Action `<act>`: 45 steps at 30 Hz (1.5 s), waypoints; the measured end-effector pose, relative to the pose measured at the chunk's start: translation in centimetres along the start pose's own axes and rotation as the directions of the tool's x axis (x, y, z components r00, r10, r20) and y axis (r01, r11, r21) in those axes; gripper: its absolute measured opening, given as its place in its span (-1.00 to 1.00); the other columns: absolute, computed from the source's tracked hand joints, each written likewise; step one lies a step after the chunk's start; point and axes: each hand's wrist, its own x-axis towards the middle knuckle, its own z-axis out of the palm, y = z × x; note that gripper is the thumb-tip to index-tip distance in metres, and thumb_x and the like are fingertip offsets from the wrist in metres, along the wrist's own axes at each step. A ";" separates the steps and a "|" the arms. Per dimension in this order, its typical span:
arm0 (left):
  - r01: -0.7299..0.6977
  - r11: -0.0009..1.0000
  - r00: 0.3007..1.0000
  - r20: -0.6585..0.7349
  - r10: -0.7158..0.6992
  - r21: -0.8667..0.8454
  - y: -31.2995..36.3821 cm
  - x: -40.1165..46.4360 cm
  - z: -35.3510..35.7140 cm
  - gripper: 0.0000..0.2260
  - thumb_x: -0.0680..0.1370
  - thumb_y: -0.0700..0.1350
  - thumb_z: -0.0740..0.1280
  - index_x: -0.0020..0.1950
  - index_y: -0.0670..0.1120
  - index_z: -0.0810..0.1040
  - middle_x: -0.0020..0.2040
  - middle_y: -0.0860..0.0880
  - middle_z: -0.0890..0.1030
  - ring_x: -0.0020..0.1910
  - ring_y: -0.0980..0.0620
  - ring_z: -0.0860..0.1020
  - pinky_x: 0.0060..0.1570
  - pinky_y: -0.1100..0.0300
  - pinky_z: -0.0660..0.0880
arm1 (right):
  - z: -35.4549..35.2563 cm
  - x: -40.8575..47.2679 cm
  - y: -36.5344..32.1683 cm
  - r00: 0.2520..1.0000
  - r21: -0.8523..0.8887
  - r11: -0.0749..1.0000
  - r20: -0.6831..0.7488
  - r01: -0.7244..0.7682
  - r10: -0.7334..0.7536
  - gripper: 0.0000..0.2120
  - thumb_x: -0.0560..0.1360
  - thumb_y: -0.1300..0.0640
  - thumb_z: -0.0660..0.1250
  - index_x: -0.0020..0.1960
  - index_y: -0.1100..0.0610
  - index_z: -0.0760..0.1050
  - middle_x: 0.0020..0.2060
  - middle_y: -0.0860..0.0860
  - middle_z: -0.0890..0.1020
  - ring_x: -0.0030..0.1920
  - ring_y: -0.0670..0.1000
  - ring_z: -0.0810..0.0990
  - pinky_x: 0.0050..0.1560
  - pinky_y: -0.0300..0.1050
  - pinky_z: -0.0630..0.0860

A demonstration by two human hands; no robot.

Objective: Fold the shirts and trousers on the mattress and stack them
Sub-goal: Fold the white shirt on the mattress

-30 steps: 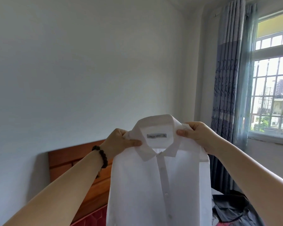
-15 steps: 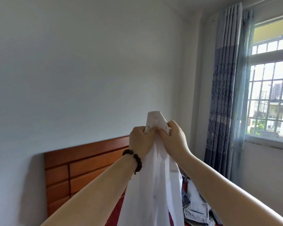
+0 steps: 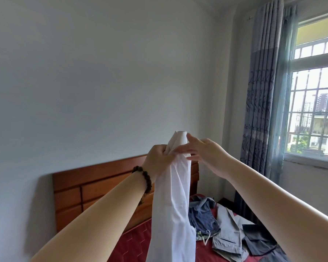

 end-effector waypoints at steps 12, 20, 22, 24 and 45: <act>-0.091 0.995 0.963 0.258 0.079 0.037 0.0 -0.1 -1.5 -0.83 0.50 -0.21 0.32 -0.23 -0.01 0.66 -0.29 0.06 0.64 -0.27 0.14 0.61 -0.28 0.35 0.51 | -3.0 2.1 -0.7 0.990 -0.475 0.868 0.082 0.144 -0.119 -0.51 0.27 0.01 0.60 0.15 -0.11 0.55 0.02 -0.10 0.60 -0.01 -0.04 0.60 0.01 -0.13 0.61; -0.136 0.987 0.959 0.263 0.109 0.089 -0.2 -0.1 -1.3 -0.84 0.50 -0.11 0.38 -0.25 0.07 0.66 -0.26 0.09 0.66 -0.27 0.20 0.60 -0.27 0.38 0.53 | -2.8 2.4 -3.6 0.975 -0.699 0.699 0.221 0.149 0.014 -0.69 0.31 -0.07 0.56 -0.02 0.00 0.61 -0.11 -0.08 0.64 -0.10 -0.09 0.59 -0.11 -0.25 0.51; -0.128 0.987 0.969 0.225 0.104 0.094 -0.5 0.1 -0.8 -0.88 0.49 -0.13 0.38 -0.21 -0.09 0.68 -0.24 -0.08 0.66 -0.29 0.11 0.57 -0.20 0.23 0.57 | -2.3 2.5 -3.9 0.972 -0.768 0.619 0.231 0.162 0.033 -0.75 0.32 -0.04 0.54 -0.06 0.02 0.65 -0.16 -0.04 0.66 -0.18 -0.11 0.58 -0.20 -0.30 0.48; -0.125 0.990 0.979 0.170 0.113 0.062 -0.8 0.1 -0.4 -0.89 0.49 -0.15 0.38 -0.17 -0.18 0.63 -0.29 -0.08 0.61 -0.31 0.11 0.52 -0.19 0.15 0.56 | -2.1 2.6 -4.0 0.974 -0.797 0.581 0.226 0.168 0.029 -0.88 0.34 0.02 0.53 -0.19 0.01 0.63 -0.28 0.02 0.64 -0.32 -0.13 0.54 -0.35 -0.32 0.43; -0.164 0.984 0.959 0.222 0.176 -0.072 -3.5 -2.7 1.3 -0.85 0.50 -0.08 0.42 -0.12 0.20 0.61 -0.22 0.30 0.65 -0.22 0.29 0.61 -0.26 0.49 0.43 | -5.8 1.1 -3.7 0.991 -0.849 0.520 0.127 0.092 0.031 -0.90 0.35 0.07 0.46 -0.14 -0.05 0.60 -0.25 -0.10 0.56 -0.18 -0.02 0.56 -0.22 -0.15 0.56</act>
